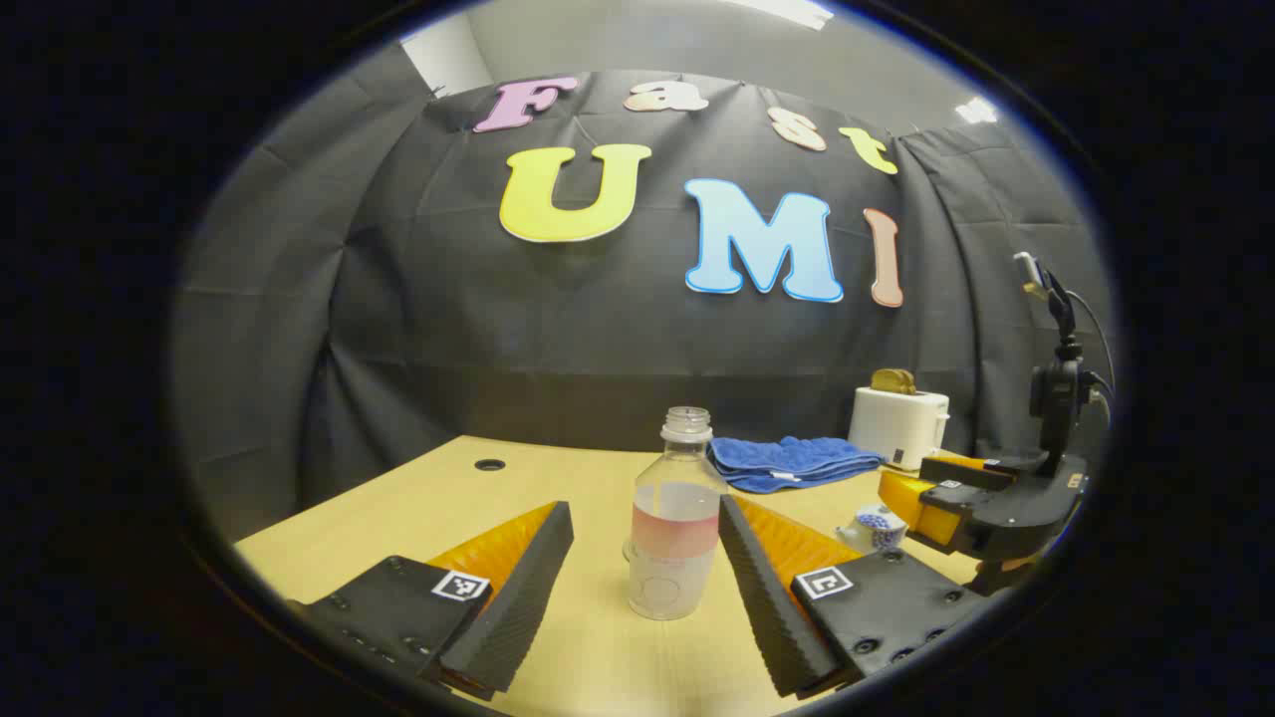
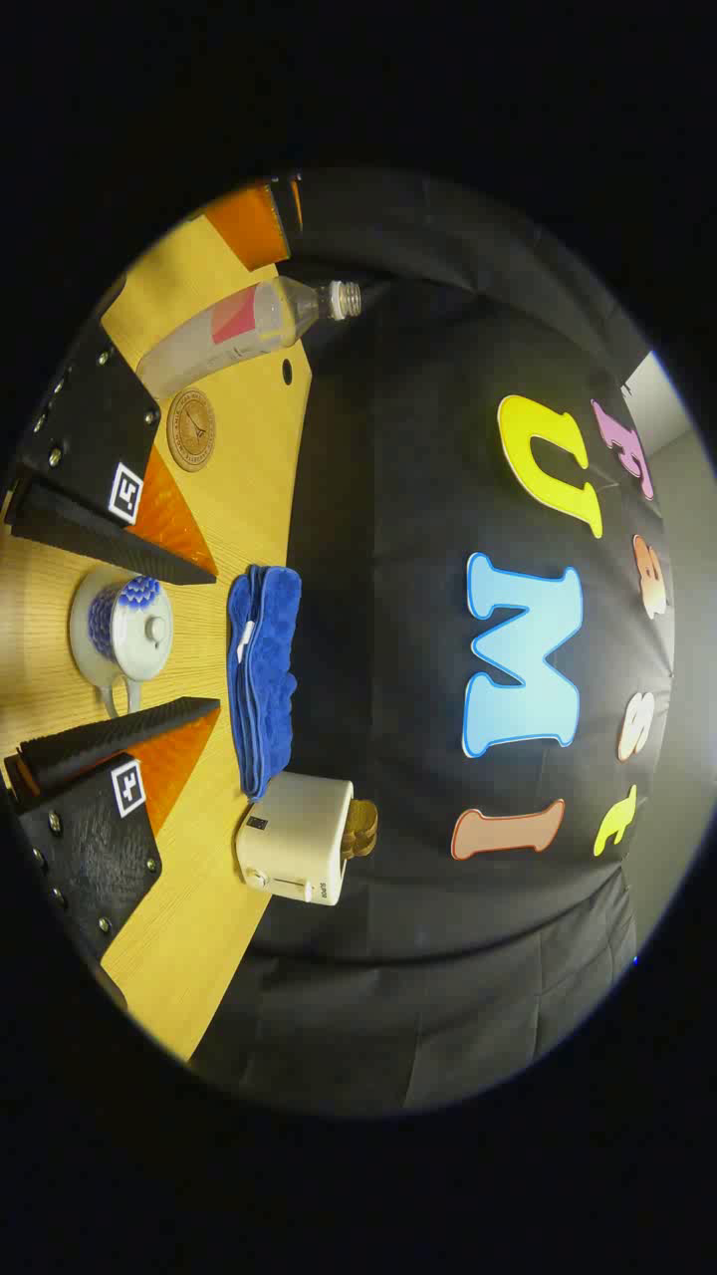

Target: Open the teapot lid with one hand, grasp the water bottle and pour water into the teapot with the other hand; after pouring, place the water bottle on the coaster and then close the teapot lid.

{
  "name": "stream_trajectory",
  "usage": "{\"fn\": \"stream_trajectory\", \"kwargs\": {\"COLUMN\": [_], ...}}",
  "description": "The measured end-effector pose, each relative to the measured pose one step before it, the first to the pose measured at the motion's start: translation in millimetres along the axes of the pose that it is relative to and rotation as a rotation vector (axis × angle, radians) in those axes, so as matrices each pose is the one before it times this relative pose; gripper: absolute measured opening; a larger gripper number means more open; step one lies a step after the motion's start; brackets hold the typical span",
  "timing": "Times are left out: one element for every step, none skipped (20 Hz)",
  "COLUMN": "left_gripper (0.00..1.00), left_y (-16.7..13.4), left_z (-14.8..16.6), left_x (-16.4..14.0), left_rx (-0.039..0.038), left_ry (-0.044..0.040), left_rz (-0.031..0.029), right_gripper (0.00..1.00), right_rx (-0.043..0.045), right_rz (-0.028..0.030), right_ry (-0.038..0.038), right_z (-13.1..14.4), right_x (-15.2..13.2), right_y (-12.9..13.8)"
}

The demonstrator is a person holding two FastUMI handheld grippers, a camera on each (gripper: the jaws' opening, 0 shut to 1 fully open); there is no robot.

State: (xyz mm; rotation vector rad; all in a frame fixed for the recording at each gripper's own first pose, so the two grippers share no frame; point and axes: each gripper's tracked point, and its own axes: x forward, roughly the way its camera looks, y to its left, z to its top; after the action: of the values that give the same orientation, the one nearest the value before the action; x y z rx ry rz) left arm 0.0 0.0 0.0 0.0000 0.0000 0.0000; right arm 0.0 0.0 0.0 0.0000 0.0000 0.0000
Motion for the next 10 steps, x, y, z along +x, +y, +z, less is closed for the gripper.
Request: {"fn": "stream_trajectory", "kwargs": {"left_gripper": [0.99, 0.99, 0.99, 0.99, 0.99, 0.99, 0.99, 0.99, 0.99, 0.99], "left_y": [-0.92, 0.27, 0.26, -0.01, 0.13, -0.33, -0.26, 1.05, 0.24, -0.38], "left_z": [-0.08, -1.51, -0.01, -0.79, 0.43, -0.58, 1.10, -0.58, 0.63, -0.97], "left_x": [1.27, -0.78, 0.10, 0.12, -0.64, -0.05, -0.23, -0.52, 0.41, 0.48], "left_rx": [-0.00460, -0.00242, -0.00062, -0.00109, -0.00119, -0.00040, -0.00015, -0.00052, -0.00047, -0.00023], "left_ry": [0.00284, 0.00206, 0.00189, 0.00048, -0.00105, -0.00034, -0.00008, -0.00010, 0.00070, 0.00070], "left_rz": [-0.00155, 0.00002, 0.00077, 0.00018, -0.00010, 0.00025, -0.00041, 0.00070, -0.00073, 0.00064], "right_gripper": [0.71, 0.71, 0.71, 0.71, 0.71, 0.71, 0.71, 0.71, 0.71, 0.71], "right_rx": [-0.00609, -0.00375, -0.00096, -0.00092, -0.00098, 0.00054, -0.00105, -0.00070, -0.00028, 0.00084], "right_rz": [-0.00267, -0.00049, 0.00089, 0.00057, 0.00075, 0.00080, 0.00028, -0.00011, -0.00225, -0.00002], "right_ry": [-0.00358, -0.00281, -0.00163, -0.00083, 0.00052, 0.00031, 0.00110, -0.00070, 0.00070, -0.00101], "right_z": [1.49, -0.13, 1.38, -1.05, 0.49, -0.32, 0.40, -0.46, 0.53, -0.92], "right_x": [0.09, -0.37, 0.14, 0.24, -0.08, 0.10, 0.23, 0.69, -0.05, 0.67], "right_y": [-0.60, -0.36, 0.24, 0.28, 0.40, 0.27, 0.26, 0.22, -0.36, -0.20]}}
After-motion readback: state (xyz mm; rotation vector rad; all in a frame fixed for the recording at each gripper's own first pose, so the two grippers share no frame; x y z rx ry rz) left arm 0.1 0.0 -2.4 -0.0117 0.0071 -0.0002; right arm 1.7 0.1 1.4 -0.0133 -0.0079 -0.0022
